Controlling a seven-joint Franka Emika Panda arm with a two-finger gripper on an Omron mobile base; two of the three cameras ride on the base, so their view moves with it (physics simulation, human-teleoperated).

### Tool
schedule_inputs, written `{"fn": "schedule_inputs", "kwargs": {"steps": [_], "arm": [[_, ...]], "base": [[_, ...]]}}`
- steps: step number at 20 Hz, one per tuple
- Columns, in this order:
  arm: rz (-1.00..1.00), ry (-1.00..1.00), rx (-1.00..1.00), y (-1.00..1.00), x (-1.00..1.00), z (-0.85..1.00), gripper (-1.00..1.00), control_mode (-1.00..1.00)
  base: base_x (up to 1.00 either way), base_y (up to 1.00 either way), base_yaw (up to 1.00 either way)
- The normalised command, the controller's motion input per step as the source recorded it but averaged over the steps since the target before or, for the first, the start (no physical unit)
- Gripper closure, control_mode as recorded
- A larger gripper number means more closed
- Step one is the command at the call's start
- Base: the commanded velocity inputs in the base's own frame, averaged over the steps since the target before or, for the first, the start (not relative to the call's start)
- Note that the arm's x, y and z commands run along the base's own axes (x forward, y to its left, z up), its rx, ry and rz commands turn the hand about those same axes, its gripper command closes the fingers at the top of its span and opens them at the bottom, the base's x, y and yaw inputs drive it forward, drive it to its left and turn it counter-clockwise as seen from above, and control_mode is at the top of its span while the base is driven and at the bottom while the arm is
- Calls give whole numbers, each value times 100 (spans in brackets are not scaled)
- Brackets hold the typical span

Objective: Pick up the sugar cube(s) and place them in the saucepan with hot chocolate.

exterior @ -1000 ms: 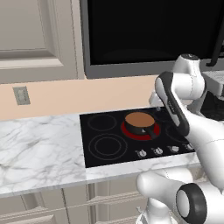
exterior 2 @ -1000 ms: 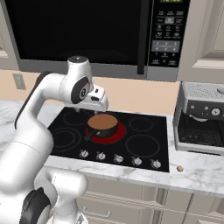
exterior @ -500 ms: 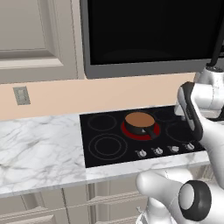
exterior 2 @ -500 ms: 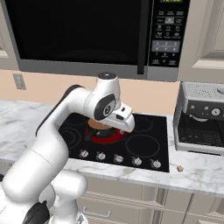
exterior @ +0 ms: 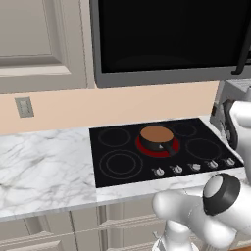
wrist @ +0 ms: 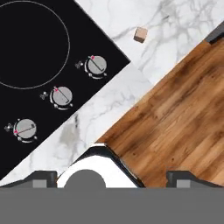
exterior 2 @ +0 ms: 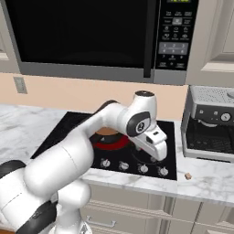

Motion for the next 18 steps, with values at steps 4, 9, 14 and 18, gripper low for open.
{"fn": "schedule_inputs", "kwargs": {"steps": [4, 9, 14, 18], "arm": [[-47, 0, 7, -100, -21, -30, -100, -100], [-31, 2, 2, -91, 8, -63, -100, -100], [-10, 7, 1, -75, 37, -44, -100, -100], [0, 2, 4, -41, 40, -13, -100, -100]], "base": [[0, 0, 0], [0, 0, 0], [0, 0, 0], [0, 0, 0]]}}
